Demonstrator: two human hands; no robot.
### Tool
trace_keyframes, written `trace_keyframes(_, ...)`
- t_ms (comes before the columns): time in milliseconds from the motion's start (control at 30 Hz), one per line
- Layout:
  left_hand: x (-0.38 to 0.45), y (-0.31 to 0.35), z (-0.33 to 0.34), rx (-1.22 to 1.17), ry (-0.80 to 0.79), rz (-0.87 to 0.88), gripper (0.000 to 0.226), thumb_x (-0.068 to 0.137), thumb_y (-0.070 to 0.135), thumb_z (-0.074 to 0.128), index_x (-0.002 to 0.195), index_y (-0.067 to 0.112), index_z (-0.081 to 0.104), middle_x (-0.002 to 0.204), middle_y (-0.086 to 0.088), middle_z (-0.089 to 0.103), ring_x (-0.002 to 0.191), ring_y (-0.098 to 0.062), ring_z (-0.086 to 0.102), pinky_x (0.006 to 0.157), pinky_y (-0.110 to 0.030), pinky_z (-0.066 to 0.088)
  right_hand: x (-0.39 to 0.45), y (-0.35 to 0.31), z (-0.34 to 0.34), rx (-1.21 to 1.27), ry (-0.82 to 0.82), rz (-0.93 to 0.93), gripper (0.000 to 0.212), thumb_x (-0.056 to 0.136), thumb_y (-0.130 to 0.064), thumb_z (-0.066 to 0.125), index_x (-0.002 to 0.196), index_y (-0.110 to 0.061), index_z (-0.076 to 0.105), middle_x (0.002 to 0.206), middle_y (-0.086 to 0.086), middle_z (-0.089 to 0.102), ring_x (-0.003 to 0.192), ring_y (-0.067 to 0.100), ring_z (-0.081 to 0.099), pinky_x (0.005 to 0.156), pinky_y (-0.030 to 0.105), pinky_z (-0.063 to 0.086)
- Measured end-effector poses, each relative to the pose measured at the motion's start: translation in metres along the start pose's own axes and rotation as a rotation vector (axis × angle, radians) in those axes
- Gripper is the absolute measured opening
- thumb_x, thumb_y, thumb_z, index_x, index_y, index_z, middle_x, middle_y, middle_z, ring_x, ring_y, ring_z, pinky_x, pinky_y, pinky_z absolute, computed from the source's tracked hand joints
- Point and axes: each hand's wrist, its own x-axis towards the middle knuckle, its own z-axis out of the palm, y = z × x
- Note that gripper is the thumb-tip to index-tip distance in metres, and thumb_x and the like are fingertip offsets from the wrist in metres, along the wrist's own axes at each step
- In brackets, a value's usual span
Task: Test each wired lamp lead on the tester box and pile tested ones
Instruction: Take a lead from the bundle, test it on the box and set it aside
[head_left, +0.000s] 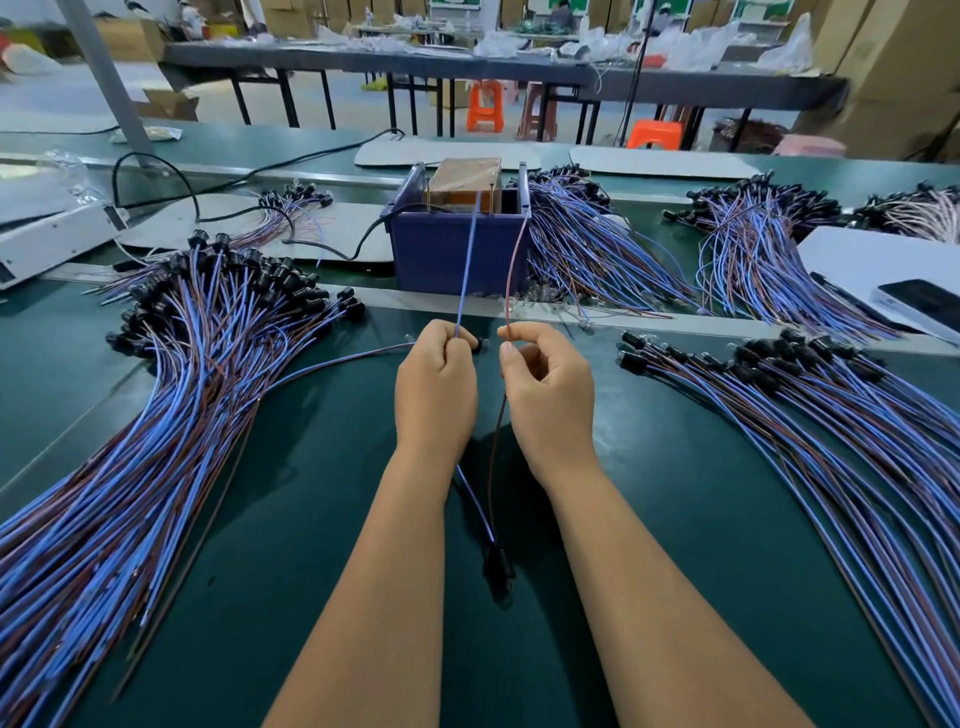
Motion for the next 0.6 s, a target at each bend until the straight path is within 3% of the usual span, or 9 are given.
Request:
trace_keyframes(167, 0.0019, 0.0016, -0.0018, 0.027, 0.080, 0.030, 0.024, 0.101, 0.024, 0.038, 0.083, 0.023, 0.054, 0.060, 0.008, 0.049, 0.054, -0.013, 0.040, 0.054, -0.031, 0.033, 0.0017, -0.0018, -0.0001, -0.007, -0.055, 0.008, 0.028, 0.092, -0.008, 0.060, 0.085, -0.035, 0.063, 0.068, -0.007, 0.059, 0.065, 0.009, 0.053, 0.066, 0.032, 0.049)
trace_keyframes(367, 0.0042, -0.0006, -0.0041, 0.006, 0.098, -0.027, 0.023, 0.102, 0.026, 0.039, 0.091, 0.022, 0.058, 0.062, 0.006, 0.049, 0.054, -0.013, 0.040, 0.056, -0.030, 0.034, 0.0037, -0.0033, -0.0008, 0.010, -0.063, 0.049, 0.025, 0.093, -0.007, 0.060, 0.087, -0.031, 0.066, 0.064, -0.011, 0.055, 0.068, 0.012, 0.054, 0.074, 0.042, 0.055)
trace_keyframes(600, 0.0077, -0.0011, -0.0036, -0.039, 0.079, -0.105, 0.022, 0.096, 0.017, 0.038, 0.093, 0.027, 0.057, 0.059, 0.007, 0.046, 0.048, -0.012, 0.037, 0.053, -0.029, 0.032, 0.0050, -0.0035, -0.0012, 0.008, -0.073, 0.070, 0.021, 0.093, -0.009, 0.060, 0.092, -0.028, 0.068, 0.065, -0.005, 0.056, 0.069, 0.015, 0.053, 0.073, 0.042, 0.053)
